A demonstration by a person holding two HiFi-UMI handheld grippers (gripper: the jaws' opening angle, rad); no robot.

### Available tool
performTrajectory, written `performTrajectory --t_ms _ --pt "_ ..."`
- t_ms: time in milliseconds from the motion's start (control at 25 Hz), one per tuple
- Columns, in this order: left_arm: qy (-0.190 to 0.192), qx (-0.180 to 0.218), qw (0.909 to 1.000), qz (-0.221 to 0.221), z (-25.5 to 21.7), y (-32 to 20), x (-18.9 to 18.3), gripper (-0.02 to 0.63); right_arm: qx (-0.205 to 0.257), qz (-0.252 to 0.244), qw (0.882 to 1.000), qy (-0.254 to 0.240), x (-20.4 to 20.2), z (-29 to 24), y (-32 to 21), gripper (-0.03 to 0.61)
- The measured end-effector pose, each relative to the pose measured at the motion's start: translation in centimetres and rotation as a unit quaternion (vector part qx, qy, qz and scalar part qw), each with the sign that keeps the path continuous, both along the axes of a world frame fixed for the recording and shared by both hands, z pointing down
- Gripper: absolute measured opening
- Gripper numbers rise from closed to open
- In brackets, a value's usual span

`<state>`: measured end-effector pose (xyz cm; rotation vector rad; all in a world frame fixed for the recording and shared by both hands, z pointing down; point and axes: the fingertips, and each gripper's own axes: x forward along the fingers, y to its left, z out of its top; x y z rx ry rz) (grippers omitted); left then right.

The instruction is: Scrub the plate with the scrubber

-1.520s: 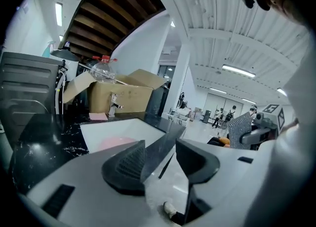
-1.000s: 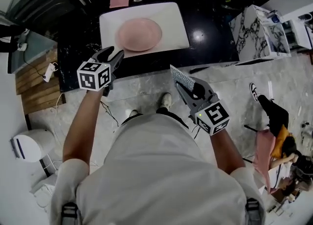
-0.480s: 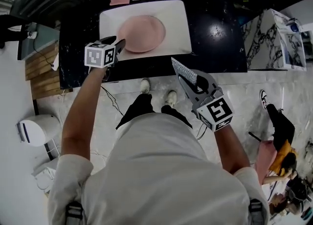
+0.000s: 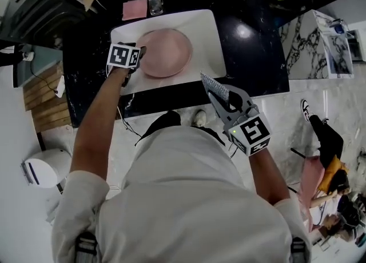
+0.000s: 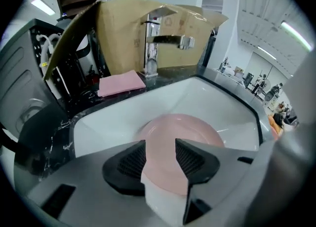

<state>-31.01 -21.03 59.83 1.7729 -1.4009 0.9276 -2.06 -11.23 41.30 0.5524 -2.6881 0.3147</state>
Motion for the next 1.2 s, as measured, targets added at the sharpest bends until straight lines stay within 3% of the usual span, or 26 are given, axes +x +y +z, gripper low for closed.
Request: performTrajectory --t_ms 360,960,1200 --pt "0.013 -0.06 0.9977 0.029 5.2 -3.3 -1.6 0.186 -0.02 0.038 0.999 0.012 -2.6 1.1 -2.4 0.076" --pt "-0.009 -0.123 0.9892 0.08 10.3 -6.4 -1.8 0.187 -0.051 0.079 0.995 0.032 -3.5 3.0 -3.9 0.077" --pt "-0.032 -0.138 0.9822 0.124 11.9 -6.9 -1.1 0.189 -0.061 0.094 0.993 0.039 -3.0 3.5 -3.6 0.077"
